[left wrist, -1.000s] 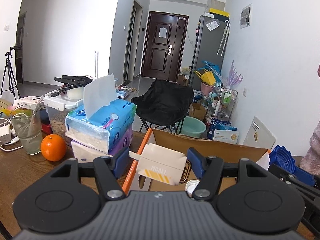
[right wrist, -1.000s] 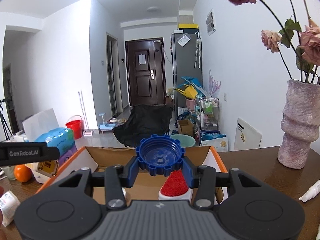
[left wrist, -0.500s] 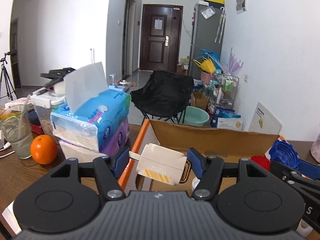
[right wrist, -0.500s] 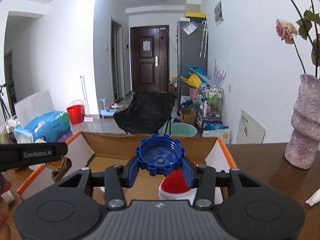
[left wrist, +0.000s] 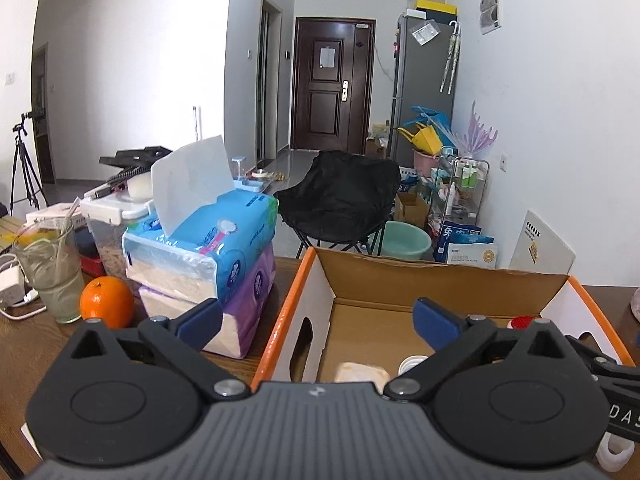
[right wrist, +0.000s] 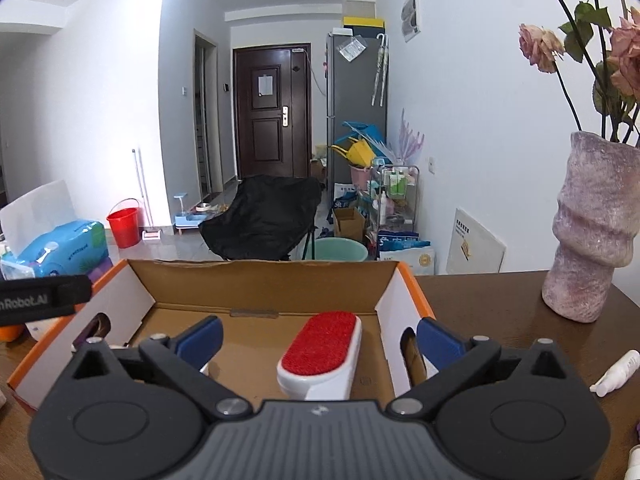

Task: Organize rigid objects
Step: 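Release the plug adapter with the left gripper while the right gripper releases the blue cap, then move the left gripper to the white tape roll and the right to the green spray bottle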

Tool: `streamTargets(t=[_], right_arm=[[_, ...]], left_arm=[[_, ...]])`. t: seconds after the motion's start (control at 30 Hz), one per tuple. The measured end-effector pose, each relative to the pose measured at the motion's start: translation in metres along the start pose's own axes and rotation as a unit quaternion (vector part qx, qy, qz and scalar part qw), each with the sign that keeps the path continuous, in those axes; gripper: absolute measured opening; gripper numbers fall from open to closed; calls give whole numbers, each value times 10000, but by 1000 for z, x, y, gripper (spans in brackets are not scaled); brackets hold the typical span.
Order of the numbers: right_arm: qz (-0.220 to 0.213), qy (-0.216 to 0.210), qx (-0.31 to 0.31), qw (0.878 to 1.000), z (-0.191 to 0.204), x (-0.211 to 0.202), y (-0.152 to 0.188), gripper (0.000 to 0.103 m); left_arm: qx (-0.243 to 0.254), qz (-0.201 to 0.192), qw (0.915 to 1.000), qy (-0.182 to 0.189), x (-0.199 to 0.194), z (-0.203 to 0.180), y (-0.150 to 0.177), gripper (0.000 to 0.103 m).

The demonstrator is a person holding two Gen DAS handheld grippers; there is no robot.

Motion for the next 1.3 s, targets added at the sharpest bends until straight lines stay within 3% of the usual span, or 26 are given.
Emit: streamTargets(t=[0.63, 1.3], right_arm=[[-122, -260, -146, 9995, -2, -38, -1, 103], [-243, -194, -199, 9993, -31, -116, 29, 103]], left_arm=[[134, 43, 9999, 41, -35, 6, 11, 103], [250, 226, 9994, 10, -109, 28, 55, 103]])
Point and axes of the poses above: each gripper's, at about its wrist camera, not at the fingertips, and x roughly the way its jaws point, z to its left, y to its underside, the point moved 7 cm from there along x, roughly the way its jaws point, and after that the axes turned 2 degrees about y, right-handed, at the moved point
